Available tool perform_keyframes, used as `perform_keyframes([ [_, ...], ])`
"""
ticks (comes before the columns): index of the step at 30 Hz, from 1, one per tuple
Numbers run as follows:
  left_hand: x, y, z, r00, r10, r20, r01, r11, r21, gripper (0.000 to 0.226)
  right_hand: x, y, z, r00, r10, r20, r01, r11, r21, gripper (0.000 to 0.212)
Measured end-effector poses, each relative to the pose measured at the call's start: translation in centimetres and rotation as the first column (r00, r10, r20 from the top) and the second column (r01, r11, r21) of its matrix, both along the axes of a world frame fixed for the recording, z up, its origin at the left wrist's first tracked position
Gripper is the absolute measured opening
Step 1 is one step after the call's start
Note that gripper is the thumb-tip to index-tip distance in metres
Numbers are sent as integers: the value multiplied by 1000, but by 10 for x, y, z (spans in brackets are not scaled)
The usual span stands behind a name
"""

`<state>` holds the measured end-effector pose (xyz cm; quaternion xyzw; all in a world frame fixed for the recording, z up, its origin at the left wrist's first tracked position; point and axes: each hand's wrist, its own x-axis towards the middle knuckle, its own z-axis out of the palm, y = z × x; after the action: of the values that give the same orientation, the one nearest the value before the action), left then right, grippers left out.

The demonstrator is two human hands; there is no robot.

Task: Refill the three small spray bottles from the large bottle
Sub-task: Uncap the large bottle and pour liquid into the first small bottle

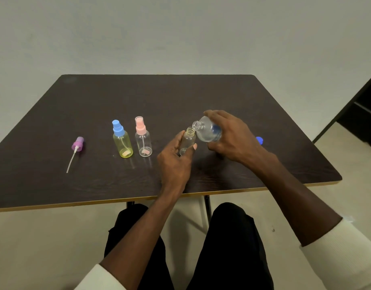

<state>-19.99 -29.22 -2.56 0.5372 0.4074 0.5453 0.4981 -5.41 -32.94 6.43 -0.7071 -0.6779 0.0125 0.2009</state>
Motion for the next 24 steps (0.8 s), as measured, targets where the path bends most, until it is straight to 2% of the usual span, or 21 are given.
perform_keyframes([
  [24,1,0,-1,1000,15,1,-15,1000,-27,53,-4,-5,12,998,18,62,-18,1000,-12,81],
])
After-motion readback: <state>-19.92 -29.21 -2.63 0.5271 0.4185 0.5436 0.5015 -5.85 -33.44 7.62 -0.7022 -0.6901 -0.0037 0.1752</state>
